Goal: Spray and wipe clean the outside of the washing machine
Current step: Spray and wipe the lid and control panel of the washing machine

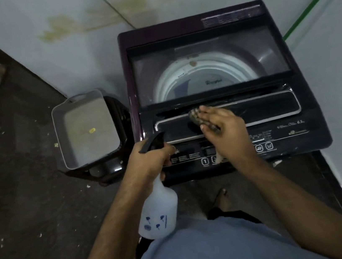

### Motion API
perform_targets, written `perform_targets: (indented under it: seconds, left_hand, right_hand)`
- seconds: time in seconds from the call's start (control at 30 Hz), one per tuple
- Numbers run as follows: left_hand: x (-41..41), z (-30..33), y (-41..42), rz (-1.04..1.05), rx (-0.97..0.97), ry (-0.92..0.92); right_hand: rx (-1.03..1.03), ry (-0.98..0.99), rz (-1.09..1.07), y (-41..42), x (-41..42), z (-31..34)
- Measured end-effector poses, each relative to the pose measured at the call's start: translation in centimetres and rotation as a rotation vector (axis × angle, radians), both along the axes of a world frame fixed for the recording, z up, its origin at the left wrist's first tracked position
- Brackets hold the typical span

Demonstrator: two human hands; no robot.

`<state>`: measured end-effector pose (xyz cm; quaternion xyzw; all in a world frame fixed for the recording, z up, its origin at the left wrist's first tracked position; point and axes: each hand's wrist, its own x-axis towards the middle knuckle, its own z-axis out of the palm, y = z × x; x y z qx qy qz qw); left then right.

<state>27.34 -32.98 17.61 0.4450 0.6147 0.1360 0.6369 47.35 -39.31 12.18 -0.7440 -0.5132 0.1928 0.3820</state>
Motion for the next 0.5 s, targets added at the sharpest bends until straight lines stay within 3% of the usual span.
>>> perform_targets:
  seconds: [0.2, 0.43, 0.5]
  left_hand:
    - [4.4, -1.0, -3.5, 0.152, -0.02, 0.036]
    - [5.3, -2.6, -4.9, 0.274, -0.021, 0.089]
    - [5.2, -3.2, -5.0, 0.239, -0.026, 0.108]
  right_hand:
    - [0.022, 0.008, 0.116, -1.4, 4.5, 0.4]
    - [0.078, 0.596, -0.188, -3.1, 8.4, 0.1]
    - [0.04, 0.622, -0.198, -2.9, 8.6, 0.0]
